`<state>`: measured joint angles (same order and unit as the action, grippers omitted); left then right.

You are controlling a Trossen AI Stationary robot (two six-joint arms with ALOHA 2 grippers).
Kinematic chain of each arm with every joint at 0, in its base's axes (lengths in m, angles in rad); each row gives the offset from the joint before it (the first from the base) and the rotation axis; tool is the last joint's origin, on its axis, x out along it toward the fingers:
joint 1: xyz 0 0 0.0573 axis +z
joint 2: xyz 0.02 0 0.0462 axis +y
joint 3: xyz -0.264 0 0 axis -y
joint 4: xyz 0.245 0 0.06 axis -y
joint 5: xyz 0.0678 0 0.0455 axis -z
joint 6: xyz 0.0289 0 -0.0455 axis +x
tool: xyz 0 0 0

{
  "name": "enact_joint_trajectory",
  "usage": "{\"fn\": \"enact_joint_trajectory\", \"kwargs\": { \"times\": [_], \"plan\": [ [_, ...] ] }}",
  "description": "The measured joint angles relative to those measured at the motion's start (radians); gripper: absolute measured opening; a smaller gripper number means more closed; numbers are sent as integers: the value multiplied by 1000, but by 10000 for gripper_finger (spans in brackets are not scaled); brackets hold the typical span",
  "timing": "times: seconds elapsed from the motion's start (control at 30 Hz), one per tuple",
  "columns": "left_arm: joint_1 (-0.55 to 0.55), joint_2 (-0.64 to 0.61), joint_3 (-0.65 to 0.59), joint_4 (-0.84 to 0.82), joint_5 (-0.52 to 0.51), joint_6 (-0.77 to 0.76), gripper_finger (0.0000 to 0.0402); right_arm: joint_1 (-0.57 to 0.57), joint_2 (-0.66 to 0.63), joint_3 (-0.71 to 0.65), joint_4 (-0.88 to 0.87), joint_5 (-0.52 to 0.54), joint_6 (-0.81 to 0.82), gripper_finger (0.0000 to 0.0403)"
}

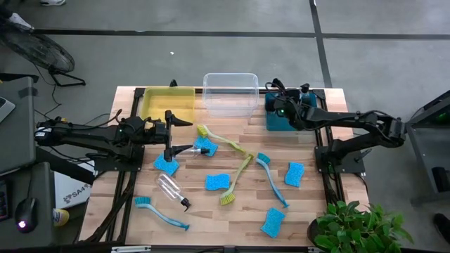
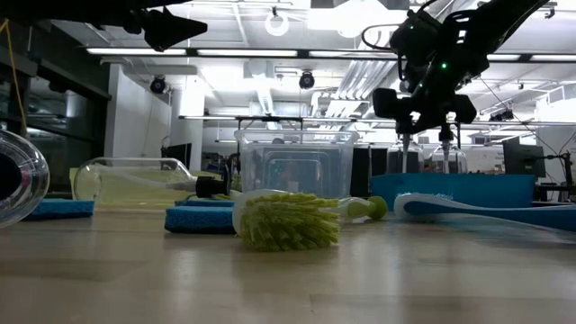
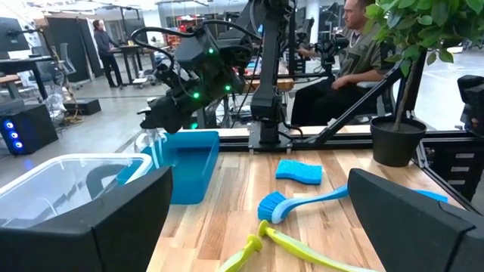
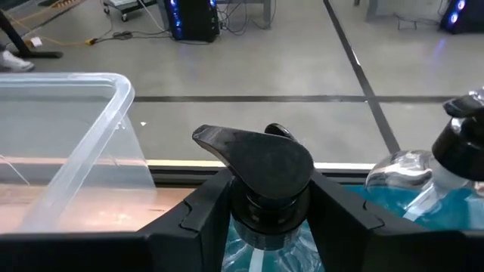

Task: Pick & Place Kitchen Sink Supplies
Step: Put the transparent spray bottle into the blue bin

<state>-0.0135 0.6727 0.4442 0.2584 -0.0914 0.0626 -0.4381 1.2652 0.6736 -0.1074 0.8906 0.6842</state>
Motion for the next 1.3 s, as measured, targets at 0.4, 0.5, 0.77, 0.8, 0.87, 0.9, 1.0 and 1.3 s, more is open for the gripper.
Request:
{"fn": "enact_joint_trajectory", "kwargs": {
  "times": [0.4, 0.5, 0.77, 0.8, 0.87, 0.9, 1.0, 1.3],
  "plan": [
    [0, 0, 0, -1, 0, -8, 390, 0, 0, 0, 0, 26, -10, 246],
    [0, 0, 0, -5, 0, -15, 390, 0, -3, 0, 0, 27, -11, 253],
    [0, 0, 0, -8, 0, -16, 390, 13, -52, 0, -11, 27, -35, 255],
    [0, 0, 0, -8, 0, -16, 390, 19, -62, 0, -12, 30, -36, 255],
    [0, 0, 0, -8, 0, -16, 390, 32, -84, 0, -13, 40, -39, 255],
    [0, 0, 0, -8, 0, -16, 390, 40, -94, 0, -15, 49, -42, 255],
    [0, 0, 0, -8, 0, -20, 390, 65, -124, 0, -15, 85, -65, 255],
    [0, 0, 0, -27, 1, -28, 390, 160, -208, 0, -8, 155, -110, 255]
  ]
}}
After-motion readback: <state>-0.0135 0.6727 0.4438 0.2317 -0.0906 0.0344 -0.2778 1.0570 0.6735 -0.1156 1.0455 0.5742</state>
